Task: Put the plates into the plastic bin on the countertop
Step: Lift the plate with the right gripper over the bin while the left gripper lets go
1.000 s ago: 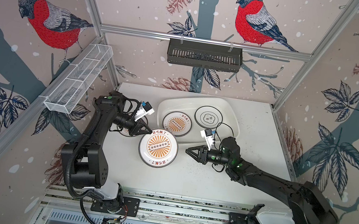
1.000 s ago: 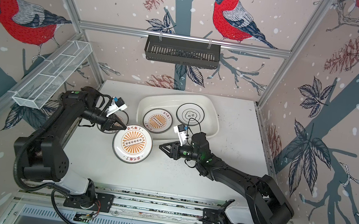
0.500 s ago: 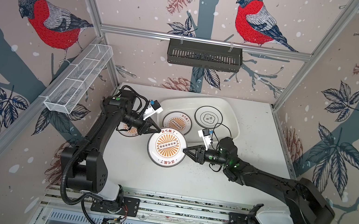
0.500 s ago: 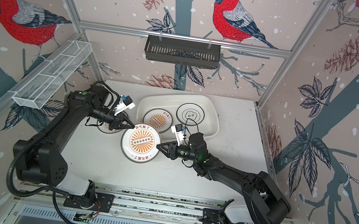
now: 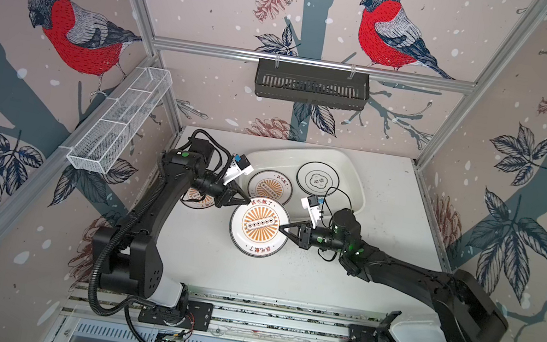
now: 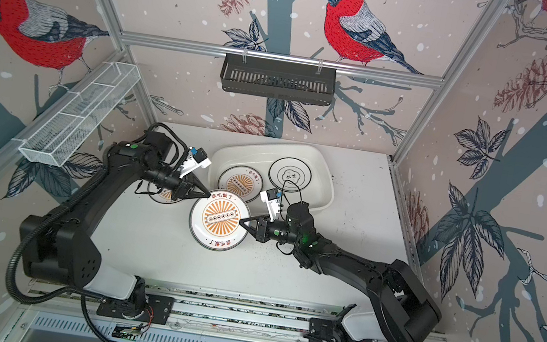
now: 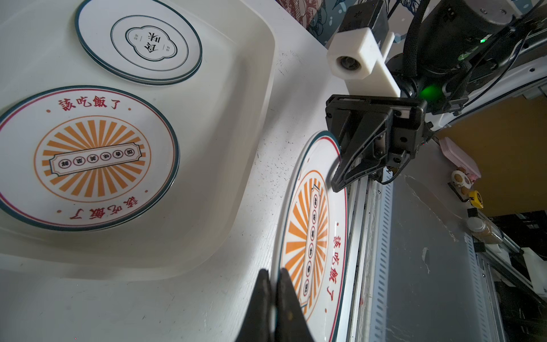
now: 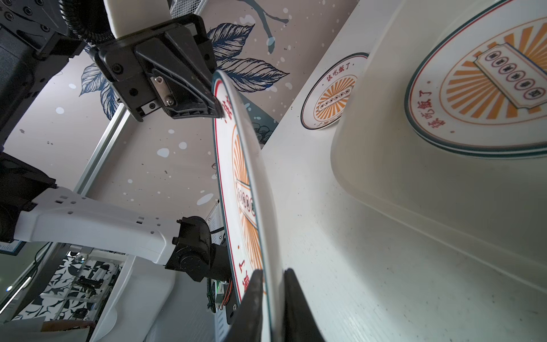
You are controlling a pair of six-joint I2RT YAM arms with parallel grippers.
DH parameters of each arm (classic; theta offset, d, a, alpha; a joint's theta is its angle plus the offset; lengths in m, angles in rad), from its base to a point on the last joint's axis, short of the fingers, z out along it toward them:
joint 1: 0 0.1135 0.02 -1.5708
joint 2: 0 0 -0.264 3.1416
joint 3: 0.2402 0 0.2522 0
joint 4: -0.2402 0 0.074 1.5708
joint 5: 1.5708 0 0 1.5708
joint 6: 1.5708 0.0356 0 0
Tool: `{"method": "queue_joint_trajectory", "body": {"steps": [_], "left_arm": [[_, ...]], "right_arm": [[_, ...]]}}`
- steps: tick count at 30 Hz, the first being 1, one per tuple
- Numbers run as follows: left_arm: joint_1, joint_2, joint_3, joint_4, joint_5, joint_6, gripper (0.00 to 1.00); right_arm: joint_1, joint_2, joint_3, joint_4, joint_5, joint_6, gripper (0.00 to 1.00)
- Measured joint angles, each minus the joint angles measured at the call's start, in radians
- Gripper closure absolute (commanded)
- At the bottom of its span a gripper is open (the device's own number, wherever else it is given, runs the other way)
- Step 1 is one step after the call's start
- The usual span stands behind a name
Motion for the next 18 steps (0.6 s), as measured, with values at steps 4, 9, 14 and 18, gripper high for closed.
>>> {"method": "queue_joint_trajectory", "body": {"steps": [4, 9, 14, 18], "left_arm": [[-0.005, -0.004, -0.005, 0.000, 0.003, -0.021, 1.00], [-0.008, -0.019, -0.016, 0.016, 0.002, -0.039, 0.91], [-0.012, -0.043, -0.033, 0.045, 0.002, -0.052, 0.52], [-0.013, -0.076, -0.043, 0.076, 0.002, -0.077, 0.28]], "right_arm": [[0.000, 0.000, -0.005, -0.005, 0.013, 0.003, 0.93], [0.000, 0.000, -0.006, -0.010, 0.018, 0.003, 0.97], [-0.005, 0.000, -0.005, -0.010, 0.018, 0.006, 0.97], [-0.014, -0.001, -0.002, -0.010, 0.018, 0.006, 0.97]]}}
